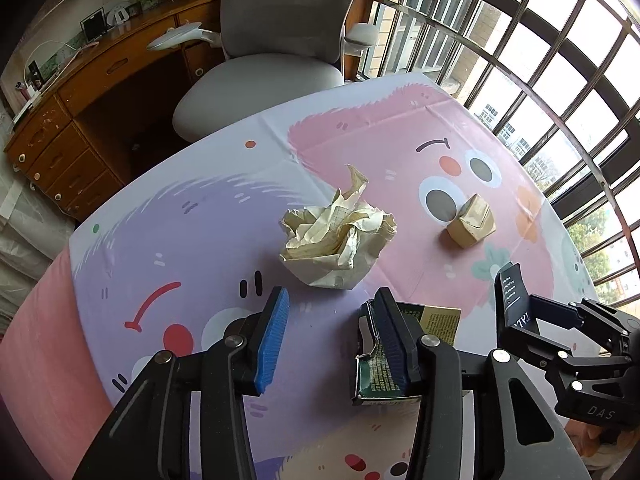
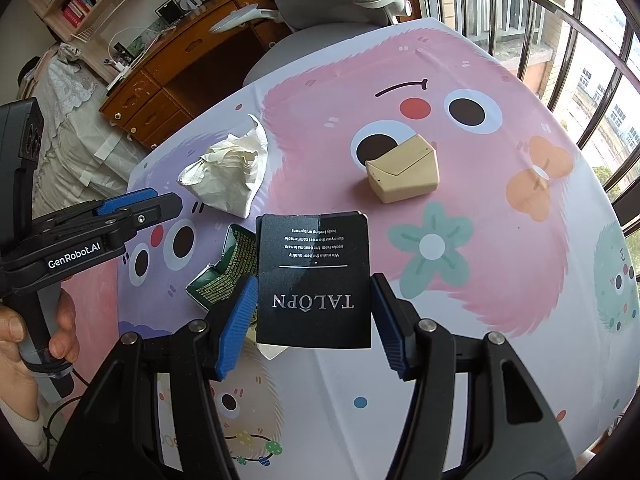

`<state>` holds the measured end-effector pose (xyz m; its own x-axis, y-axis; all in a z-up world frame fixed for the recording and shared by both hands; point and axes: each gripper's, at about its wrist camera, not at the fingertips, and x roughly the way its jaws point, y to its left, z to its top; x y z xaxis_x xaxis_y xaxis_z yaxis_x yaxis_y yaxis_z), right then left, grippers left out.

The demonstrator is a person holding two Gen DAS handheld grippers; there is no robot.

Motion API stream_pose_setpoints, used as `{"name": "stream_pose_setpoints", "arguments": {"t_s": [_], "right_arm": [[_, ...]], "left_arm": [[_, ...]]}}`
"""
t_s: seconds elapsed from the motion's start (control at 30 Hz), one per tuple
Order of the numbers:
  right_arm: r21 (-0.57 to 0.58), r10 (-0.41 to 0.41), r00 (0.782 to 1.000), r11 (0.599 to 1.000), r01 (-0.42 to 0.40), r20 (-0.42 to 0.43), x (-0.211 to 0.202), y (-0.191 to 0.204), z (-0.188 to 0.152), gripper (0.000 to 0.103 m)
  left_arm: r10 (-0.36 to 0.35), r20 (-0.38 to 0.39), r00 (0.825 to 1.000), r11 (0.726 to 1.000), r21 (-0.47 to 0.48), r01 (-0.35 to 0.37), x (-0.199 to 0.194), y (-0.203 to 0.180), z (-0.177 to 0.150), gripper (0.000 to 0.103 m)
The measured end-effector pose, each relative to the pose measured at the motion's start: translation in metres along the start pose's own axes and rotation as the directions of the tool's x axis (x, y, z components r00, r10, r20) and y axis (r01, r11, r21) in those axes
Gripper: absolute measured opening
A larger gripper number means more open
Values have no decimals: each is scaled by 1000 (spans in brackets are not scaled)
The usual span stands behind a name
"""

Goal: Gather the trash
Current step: 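Lift the tissue with the left tool while the right tool holds the black card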

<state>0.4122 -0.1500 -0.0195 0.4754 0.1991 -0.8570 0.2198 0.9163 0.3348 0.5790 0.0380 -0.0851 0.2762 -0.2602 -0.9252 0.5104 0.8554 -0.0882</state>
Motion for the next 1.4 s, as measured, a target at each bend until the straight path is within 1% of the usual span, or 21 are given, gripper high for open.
{"name": "stream_pose_setpoints", "arguments": {"t_s": [0.17, 0.37, 0.57, 0.67, 0.77, 0.8, 0.87, 0.9, 0.97, 1.03, 1.17, 1.3, 1.4], "right_arm": [[15, -2, 1000, 1000, 2, -2, 7, -1, 4, 54], [36, 0, 1000, 999, 0, -16, 17, -2, 9, 54], [48, -1, 1000, 999, 2, -22, 26, -2, 12, 54], [51, -3, 1000, 999, 5, -26, 31, -2, 13, 54], [50, -2, 1000, 999, 4, -31, 35, -2, 13, 54], [48, -2, 999, 999, 4, -33, 36, -2, 13, 54], [45, 0, 999, 999, 2, -35, 38, -2, 13, 54], [45, 1, 999, 999, 1, -35, 38, -2, 13, 54], [44, 1, 999, 999, 1, -34, 39, -2, 14, 54], [44, 0, 999, 999, 1, -33, 40, -3, 14, 54], [46, -5, 1000, 999, 6, -16, 35, -6, 12, 54], [42, 6, 1000, 999, -6, 6, 21, -6, 10, 54], [34, 32, 999, 999, -33, 18, 6, -7, 5, 54]], "left_arm": [[-24, -53, 998, 1000, 7, 24, 36, 8, 14, 55], [-47, -85, 995, 999, 4, 47, 69, 15, 31, 55], [-82, -87, 993, 997, 5, 83, 87, 14, 47, 55], [-74, -79, 994, 997, 6, 75, 92, 11, 53, 55], [-77, -64, 995, 997, -11, 77, 94, 9, 56, 55], [-80, -59, 995, 997, -12, 80, 94, 8, 57, 54], [-82, -52, 995, 997, -2, 82, 95, 5, 57, 40], [-75, -49, 996, 997, 2, 76, 95, 3, 57, 40], [-73, -33, 997, 997, 1, 73, 93, 1, 56, 35], [-67, -15, 998, 998, 4, 67, 89, -1, 51, 33], [-26, 28, 999, 1000, 5, 26, 72, -6, 41, 31], [14, 93, 996, 1000, -25, -12, 34, -9, 24, 31], [46, 128, 991, 998, -54, -39, 0, -12, 3, 31]]}}
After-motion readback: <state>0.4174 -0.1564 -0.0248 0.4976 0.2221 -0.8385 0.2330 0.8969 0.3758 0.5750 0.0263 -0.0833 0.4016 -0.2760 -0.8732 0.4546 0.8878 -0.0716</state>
